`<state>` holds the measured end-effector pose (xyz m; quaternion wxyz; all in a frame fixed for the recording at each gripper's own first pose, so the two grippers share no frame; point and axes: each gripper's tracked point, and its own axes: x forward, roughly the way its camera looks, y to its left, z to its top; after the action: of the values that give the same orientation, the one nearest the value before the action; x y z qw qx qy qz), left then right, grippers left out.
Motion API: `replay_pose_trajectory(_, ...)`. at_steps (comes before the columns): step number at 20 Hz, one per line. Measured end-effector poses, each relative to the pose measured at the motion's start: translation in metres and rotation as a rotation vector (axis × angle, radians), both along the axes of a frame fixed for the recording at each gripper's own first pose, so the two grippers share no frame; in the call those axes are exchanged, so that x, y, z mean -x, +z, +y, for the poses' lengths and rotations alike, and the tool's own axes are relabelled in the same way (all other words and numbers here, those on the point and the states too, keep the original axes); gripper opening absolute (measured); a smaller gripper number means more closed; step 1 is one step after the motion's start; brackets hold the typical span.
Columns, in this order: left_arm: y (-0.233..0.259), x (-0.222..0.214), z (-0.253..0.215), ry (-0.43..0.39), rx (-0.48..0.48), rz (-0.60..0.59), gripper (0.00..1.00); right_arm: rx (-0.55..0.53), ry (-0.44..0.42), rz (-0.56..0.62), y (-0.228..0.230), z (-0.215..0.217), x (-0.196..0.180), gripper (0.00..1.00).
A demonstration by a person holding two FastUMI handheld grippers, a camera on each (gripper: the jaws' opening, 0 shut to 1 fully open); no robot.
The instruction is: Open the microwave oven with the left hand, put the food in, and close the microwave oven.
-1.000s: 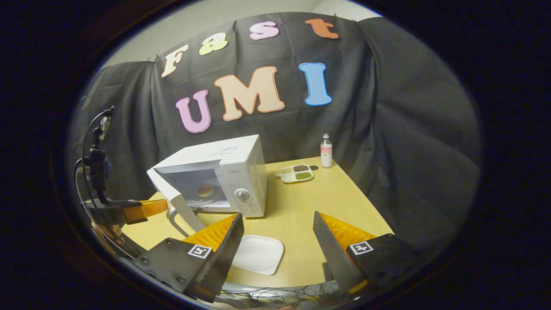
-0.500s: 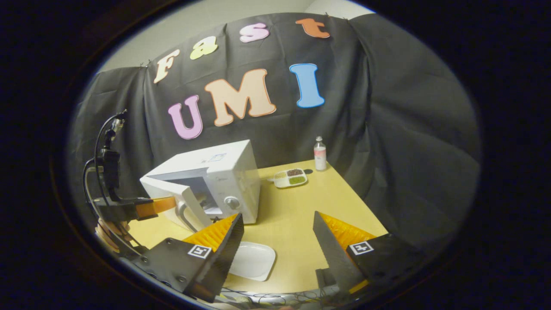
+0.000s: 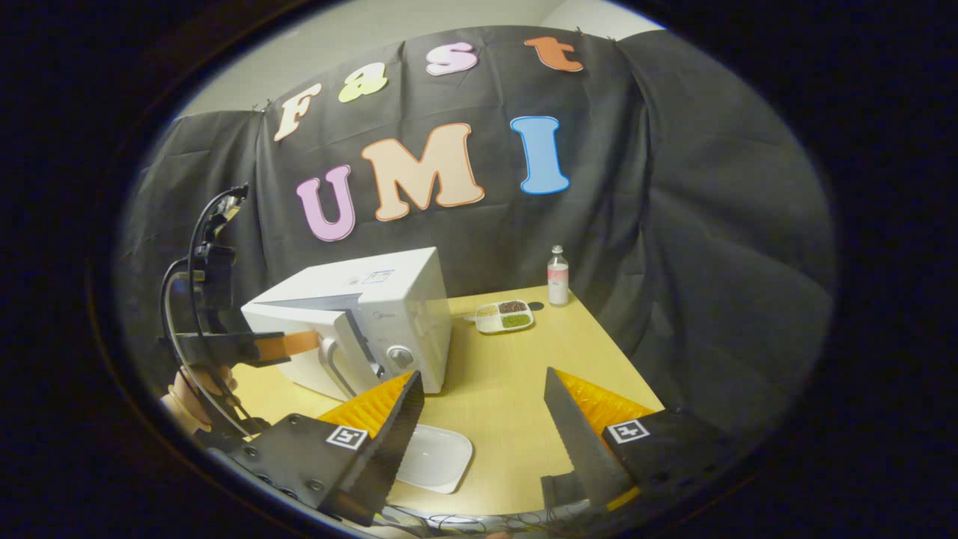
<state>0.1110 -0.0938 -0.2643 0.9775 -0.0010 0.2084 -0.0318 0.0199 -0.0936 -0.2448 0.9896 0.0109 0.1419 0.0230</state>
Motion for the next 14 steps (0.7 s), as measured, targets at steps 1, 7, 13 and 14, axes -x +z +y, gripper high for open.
replay_pose_trajectory(1,0.001,-0.004,-0.001,-0.001,-0.004,-0.004,0.01,0.001,0.004,0.0,-0.001,0.001,-0.002,0.92)
replay_pose_trajectory(7,-0.001,-0.026,-0.004,0.007,-0.004,-0.012,0.01,-0.003,0.012,0.014,-0.003,0.004,-0.006,0.92)
replay_pose_trajectory(13,0.003,-0.035,-0.009,0.016,-0.005,-0.024,0.0,-0.001,0.013,0.033,-0.008,0.005,-0.01,0.92)
replay_pose_trajectory(14,0.004,-0.035,-0.009,0.015,-0.006,-0.034,0.01,0.002,0.015,0.034,-0.009,0.005,-0.011,0.92)
